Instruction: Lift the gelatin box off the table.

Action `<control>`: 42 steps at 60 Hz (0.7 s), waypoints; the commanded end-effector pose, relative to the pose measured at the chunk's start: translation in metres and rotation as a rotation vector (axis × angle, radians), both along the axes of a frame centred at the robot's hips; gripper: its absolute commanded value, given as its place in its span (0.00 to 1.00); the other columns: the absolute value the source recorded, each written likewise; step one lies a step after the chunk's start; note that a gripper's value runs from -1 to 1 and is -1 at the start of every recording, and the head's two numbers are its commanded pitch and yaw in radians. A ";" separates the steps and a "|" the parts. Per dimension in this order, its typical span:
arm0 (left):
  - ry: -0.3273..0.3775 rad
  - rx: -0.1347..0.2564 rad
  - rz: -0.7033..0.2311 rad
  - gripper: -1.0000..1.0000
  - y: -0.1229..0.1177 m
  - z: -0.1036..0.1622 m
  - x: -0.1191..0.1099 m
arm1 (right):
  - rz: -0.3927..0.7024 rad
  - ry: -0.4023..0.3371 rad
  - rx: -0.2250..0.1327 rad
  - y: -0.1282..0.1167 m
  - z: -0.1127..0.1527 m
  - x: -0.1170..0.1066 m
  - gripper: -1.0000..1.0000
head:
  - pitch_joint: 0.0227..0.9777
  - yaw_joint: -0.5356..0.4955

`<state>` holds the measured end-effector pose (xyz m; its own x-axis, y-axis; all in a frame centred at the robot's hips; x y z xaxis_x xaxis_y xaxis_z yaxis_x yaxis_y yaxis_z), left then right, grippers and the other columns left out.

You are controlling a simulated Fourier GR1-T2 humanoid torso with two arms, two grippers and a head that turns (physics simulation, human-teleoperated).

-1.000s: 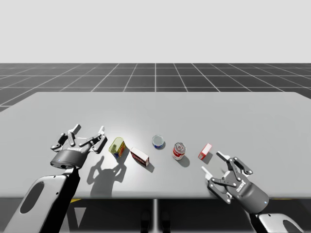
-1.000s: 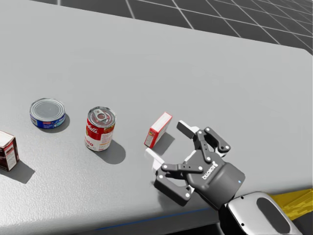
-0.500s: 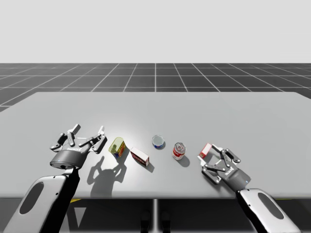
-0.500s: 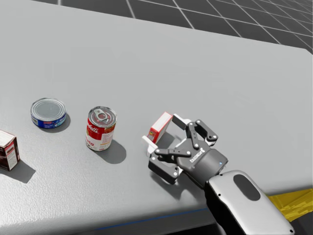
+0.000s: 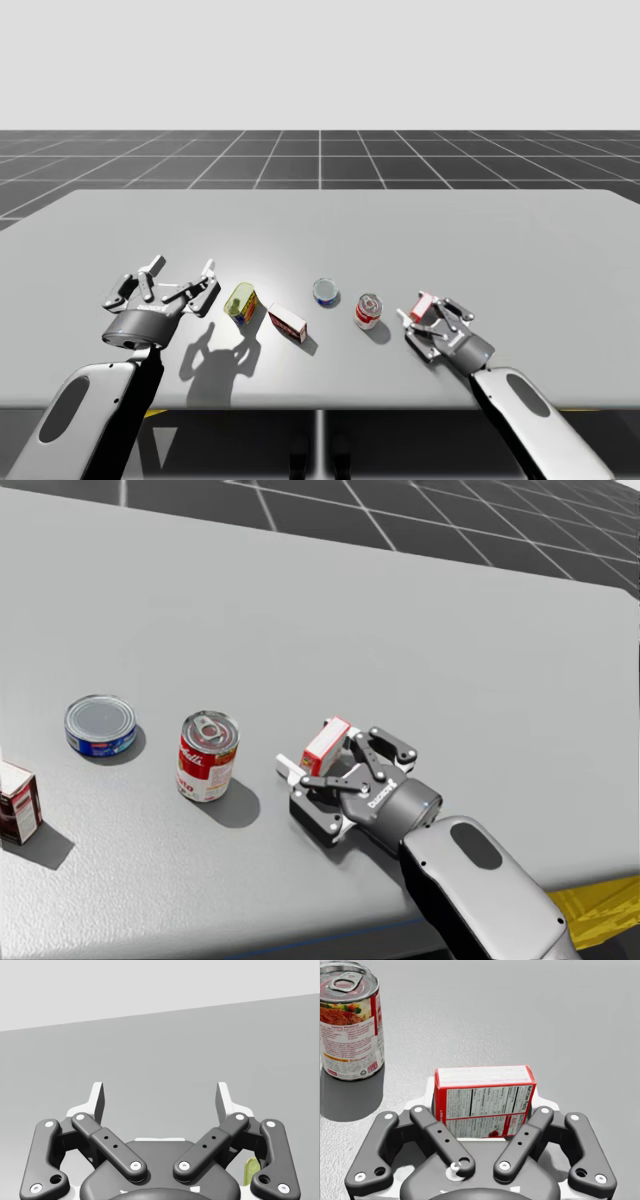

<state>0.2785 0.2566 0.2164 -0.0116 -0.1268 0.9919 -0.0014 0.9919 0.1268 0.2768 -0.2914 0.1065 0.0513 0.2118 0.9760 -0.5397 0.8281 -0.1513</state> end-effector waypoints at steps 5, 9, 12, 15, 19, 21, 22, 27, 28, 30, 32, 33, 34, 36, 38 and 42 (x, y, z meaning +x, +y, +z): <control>0.002 0.005 -0.003 0.00 -0.001 -0.001 0.000 | -0.023 0.040 -0.011 -0.002 -0.010 -0.003 1.00 | 0.73 0.13; 0.003 0.006 -0.004 0.00 -0.001 -0.001 0.000 | -0.020 0.050 -0.005 -0.002 -0.010 -0.003 1.00 | 0.68 0.12; 0.004 0.007 -0.004 0.00 -0.001 -0.001 0.000 | -0.017 0.053 -0.004 -0.002 -0.010 -0.003 1.00 | 0.65 0.12; 0.005 0.007 -0.005 0.00 -0.001 -0.001 0.000 | -0.015 0.057 -0.005 -0.002 -0.010 -0.003 1.00 | 0.59 0.11; 0.006 0.007 -0.005 0.00 -0.001 -0.002 0.000 | -0.015 0.057 -0.005 -0.002 -0.010 -0.003 1.00 | 0.54 0.10; 0.007 0.008 -0.005 0.00 -0.001 -0.002 0.000 | -0.014 0.057 -0.005 -0.002 -0.011 -0.003 1.00 | 0.53 0.10; 0.007 0.008 -0.005 0.00 -0.001 -0.002 0.000 | -0.014 0.057 -0.006 -0.002 -0.011 -0.003 1.00 | 0.52 0.10; 0.007 0.009 -0.006 0.00 -0.002 -0.002 0.000 | -0.013 0.056 -0.006 -0.002 -0.011 -0.004 1.00 | 0.47 0.09; 0.007 0.009 -0.006 0.00 -0.002 -0.002 0.000 | -0.014 0.056 -0.006 -0.002 -0.011 -0.004 1.00 | 0.47 0.09; 0.007 0.009 -0.006 0.00 -0.002 -0.003 0.000 | -0.014 0.056 -0.008 -0.002 -0.011 -0.004 1.00 | 0.45 0.09; 0.007 0.009 -0.005 0.00 -0.002 -0.002 0.000 | -0.015 0.054 -0.008 -0.002 -0.010 -0.004 1.00 | 0.44 0.09; 0.007 0.009 -0.005 0.00 -0.002 -0.002 0.000 | -0.015 0.052 -0.007 -0.002 -0.010 -0.004 1.00 | 0.44 0.09; 0.008 0.008 -0.005 0.00 -0.002 -0.002 0.000 | -0.016 0.047 -0.007 -0.002 -0.010 -0.004 1.00 | 0.44 0.09; 0.008 0.008 -0.005 0.00 -0.002 -0.003 0.000 | -0.021 0.039 -0.006 -0.002 -0.007 -0.005 1.00 | 0.43 0.09; 0.008 0.008 -0.004 0.00 -0.002 -0.003 0.000 | -0.028 0.043 -0.005 -0.002 -0.004 -0.007 1.00 | 0.43 0.09; 0.008 0.007 -0.004 0.00 -0.002 -0.003 0.000 | -0.050 0.026 -0.034 -0.002 0.006 -0.010 1.00 | 0.43 0.09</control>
<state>0.2789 0.2546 0.2142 -0.0050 -0.1348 0.9909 0.0048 0.9909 0.1348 0.2706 -0.2890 0.1148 0.0662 0.2314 0.9706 -0.6234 0.7691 -0.1408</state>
